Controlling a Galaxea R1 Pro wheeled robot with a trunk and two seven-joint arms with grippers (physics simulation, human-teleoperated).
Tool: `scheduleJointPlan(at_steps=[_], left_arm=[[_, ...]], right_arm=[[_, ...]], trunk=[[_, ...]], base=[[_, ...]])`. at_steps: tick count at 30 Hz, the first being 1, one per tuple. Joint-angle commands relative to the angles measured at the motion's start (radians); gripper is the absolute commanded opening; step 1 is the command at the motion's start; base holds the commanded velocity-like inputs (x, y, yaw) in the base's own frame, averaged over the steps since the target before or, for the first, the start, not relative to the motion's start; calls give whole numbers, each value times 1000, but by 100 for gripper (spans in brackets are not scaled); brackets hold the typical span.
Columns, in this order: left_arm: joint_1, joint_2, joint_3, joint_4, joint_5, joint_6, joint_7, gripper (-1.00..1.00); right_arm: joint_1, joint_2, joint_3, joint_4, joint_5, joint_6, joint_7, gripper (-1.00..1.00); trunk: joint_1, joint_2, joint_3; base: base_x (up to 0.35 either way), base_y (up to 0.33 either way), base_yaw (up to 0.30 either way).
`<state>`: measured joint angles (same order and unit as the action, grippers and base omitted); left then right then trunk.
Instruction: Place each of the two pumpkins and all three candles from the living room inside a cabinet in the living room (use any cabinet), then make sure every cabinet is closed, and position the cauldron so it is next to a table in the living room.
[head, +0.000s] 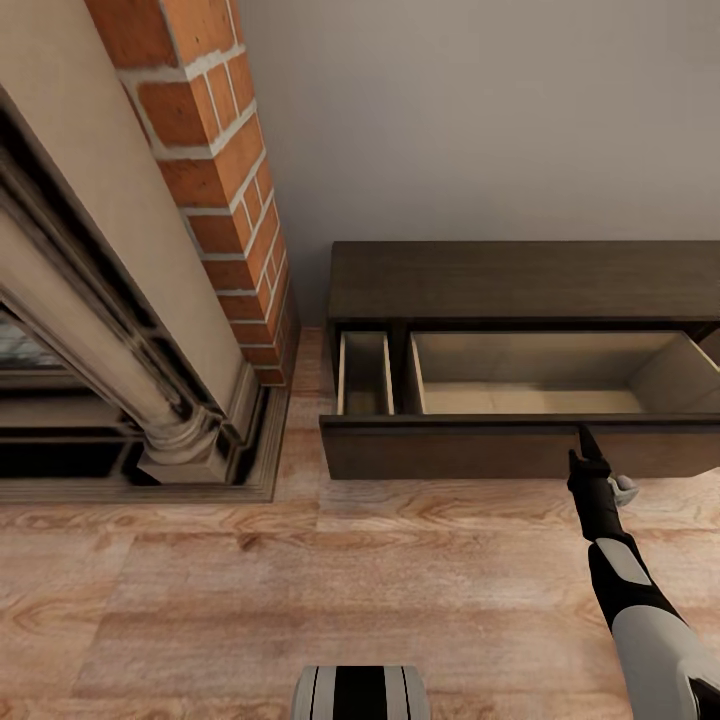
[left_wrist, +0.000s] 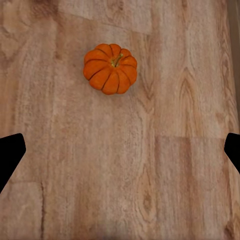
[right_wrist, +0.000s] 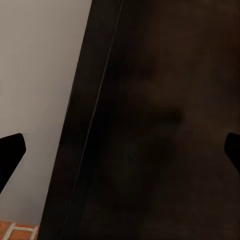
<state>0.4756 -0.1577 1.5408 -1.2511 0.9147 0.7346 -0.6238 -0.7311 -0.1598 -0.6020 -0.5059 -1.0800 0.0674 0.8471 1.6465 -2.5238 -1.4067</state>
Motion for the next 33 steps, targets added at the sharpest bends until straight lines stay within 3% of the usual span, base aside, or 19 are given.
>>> scheduleJointPlan(at_steps=[1,11,15,20,21,23,25,26,29,33], left_arm=[[0,0,1,-1,4,6,0,100],[0,-2,1,-1,3,5,2,100],[0,-5,1,-1,4,5,0,100],[0,-5,1,-2,4,6,-2,100],[0,-5,1,-2,4,6,-2,100],[0,-5,1,-3,4,6,-2,100],[0,-5,1,-3,4,6,-1,100],[0,-5,0,-5,5,6,-1,100],[0,-7,-2,-13,2,6,-2,100],[0,-7,-5,-17,-9,6,-1,100]], right_arm=[[-1,0,-1,1,-8,7,4,100],[0,0,-1,0,-7,7,5,100],[6,0,4,-43,-7,8,17,100],[116,31,18,-274,-6,22,47,100],[170,45,35,-361,-6,25,38,100],[222,57,60,-465,-6,28,18,100],[275,65,86,-568,-7,31,-14,100],[325,70,106,-658,-8,38,-55,100],[399,75,136,-815,-8,77,-146,100],[448,76,152,-936,-7,159,-240,100]], trunk=[[0,0,0],[0,0,0],[0,0,0],[-1,0,11],[-2,1,15],[-3,1,23],[-4,2,30],[-4,2,34],[-6,3,46],[-7,3,61]], base=[[0,0,0],[0,0,0],[0,0,0],[0,0,0],[0,0,0],[0,0,0],[0,0,0],[0,0,0],[0,0,0],[0,0,0]])
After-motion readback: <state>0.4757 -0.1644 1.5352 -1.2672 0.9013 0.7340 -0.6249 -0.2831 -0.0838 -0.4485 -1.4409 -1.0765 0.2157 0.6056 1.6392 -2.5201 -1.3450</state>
